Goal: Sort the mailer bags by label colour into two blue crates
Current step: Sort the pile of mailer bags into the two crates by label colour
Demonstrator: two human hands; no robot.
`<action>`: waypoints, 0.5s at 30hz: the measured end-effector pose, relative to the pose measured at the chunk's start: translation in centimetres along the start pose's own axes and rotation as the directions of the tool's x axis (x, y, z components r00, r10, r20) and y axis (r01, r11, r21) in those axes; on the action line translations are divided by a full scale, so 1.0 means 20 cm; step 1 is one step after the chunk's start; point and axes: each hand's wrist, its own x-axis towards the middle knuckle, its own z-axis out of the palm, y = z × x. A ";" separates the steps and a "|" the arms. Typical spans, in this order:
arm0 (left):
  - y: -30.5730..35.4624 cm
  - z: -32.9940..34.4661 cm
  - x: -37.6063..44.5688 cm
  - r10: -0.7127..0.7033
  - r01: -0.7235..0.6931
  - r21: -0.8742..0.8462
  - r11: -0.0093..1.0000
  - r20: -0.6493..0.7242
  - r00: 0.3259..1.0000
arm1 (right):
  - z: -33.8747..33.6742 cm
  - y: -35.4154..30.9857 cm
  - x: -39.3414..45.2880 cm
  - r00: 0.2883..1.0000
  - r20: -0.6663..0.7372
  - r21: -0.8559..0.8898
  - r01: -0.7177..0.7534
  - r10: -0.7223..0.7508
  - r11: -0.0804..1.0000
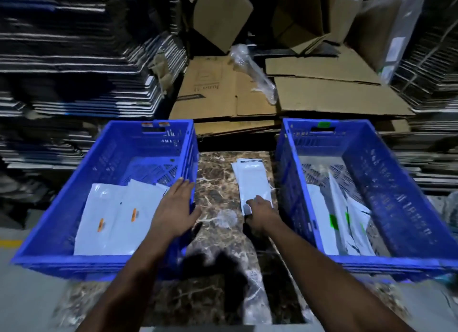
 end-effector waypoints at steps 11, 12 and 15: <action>-0.01 0.02 0.01 -0.008 0.006 -0.107 0.994 -0.025 1.000 | 0.16 -0.09 0.03 0.965 -0.230 0.033 -0.120 0.124 0.992; -0.01 0.02 0.01 -0.012 0.010 -0.113 0.994 -0.020 1.000 | 0.16 -0.11 0.04 0.960 -0.243 0.028 -0.136 0.139 0.990; -0.01 0.01 0.01 -0.022 0.020 -0.131 0.991 -0.014 1.000 | 0.18 -0.17 0.03 0.986 -0.035 0.011 -0.164 0.164 0.986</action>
